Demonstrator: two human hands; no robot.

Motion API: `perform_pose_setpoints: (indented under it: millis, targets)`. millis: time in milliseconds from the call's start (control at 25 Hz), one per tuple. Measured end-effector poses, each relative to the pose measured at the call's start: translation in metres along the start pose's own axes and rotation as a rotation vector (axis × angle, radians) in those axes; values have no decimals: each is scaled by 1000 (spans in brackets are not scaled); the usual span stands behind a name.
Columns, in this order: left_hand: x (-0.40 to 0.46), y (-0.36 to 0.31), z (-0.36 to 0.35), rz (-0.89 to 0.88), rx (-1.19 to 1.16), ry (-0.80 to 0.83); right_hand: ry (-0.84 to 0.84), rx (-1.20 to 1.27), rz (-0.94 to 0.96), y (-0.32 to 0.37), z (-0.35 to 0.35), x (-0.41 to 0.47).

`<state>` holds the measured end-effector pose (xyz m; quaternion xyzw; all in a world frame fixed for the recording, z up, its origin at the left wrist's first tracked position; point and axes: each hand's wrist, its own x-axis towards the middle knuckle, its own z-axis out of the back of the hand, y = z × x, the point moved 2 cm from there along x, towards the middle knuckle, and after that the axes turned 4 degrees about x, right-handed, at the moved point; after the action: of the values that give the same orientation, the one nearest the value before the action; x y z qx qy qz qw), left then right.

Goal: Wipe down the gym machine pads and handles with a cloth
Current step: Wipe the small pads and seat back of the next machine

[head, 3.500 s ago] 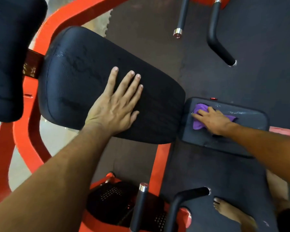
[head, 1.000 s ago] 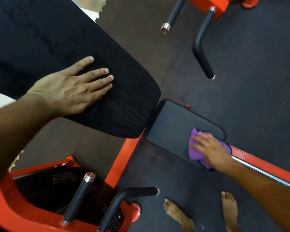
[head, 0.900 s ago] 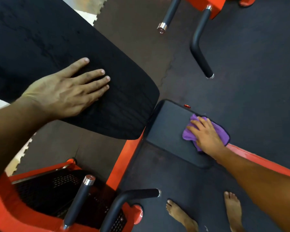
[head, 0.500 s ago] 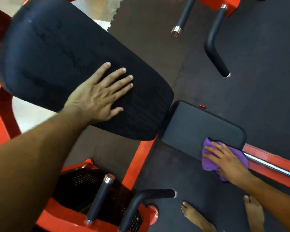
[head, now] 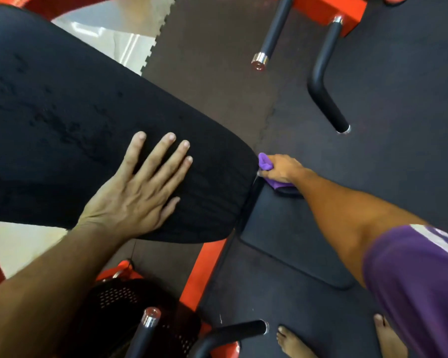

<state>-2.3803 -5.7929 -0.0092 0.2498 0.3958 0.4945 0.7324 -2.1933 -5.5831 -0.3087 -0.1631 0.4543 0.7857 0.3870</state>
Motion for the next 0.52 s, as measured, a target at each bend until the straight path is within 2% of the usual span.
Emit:
perform_pose_setpoints:
  millis: [80, 160, 360, 440, 520]
  targets:
    - [2, -1, 2, -26, -22, -6, 39, -4, -2, -7, 2, -15]
    - [1, 0, 2, -26, -20, -14, 7, 77, -30, -39, 11, -51]
    - [-1, -2, 1, -18, 37, -30, -68, 196, -242, -134, 18, -183]
    - [2, 0, 7, -18, 16, -1, -108, 199, -285, -140, 17, -175]
    - [1, -4, 9, -29, 18, 29, -134, 166, -258, -108, 15, -139]
